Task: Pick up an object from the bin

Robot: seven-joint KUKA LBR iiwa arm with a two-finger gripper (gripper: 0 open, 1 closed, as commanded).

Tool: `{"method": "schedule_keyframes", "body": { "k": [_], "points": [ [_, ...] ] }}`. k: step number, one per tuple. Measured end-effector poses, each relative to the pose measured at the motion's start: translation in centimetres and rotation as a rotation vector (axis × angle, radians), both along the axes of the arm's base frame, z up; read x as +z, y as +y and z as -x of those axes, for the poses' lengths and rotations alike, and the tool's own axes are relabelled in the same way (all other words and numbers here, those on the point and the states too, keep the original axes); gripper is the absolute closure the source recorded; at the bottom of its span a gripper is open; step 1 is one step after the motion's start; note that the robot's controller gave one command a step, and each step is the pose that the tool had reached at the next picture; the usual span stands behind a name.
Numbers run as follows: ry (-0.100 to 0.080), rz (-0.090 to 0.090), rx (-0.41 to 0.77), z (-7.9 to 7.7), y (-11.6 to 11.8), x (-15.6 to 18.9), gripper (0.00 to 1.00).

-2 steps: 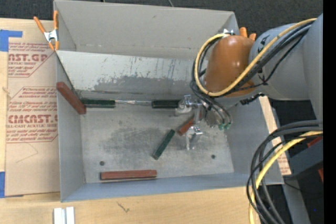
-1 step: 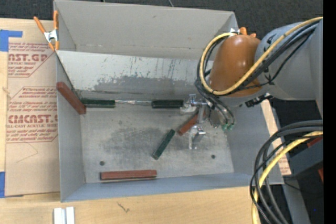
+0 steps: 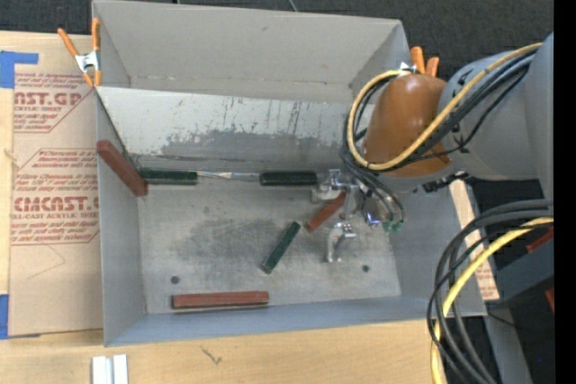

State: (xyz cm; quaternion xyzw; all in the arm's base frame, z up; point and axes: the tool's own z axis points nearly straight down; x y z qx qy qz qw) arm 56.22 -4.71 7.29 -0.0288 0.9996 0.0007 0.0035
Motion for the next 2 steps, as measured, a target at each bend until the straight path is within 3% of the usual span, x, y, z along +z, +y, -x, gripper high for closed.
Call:
{"method": "schedule_keyframes", "body": {
  "k": [1, 2],
  "points": [
    [-0.010, -0.001, 0.008, -0.16, -0.73, 0.32, 1.00],
    [-0.010, -0.001, 0.008, -0.16, -0.73, 0.32, 1.00]
  ]
}}
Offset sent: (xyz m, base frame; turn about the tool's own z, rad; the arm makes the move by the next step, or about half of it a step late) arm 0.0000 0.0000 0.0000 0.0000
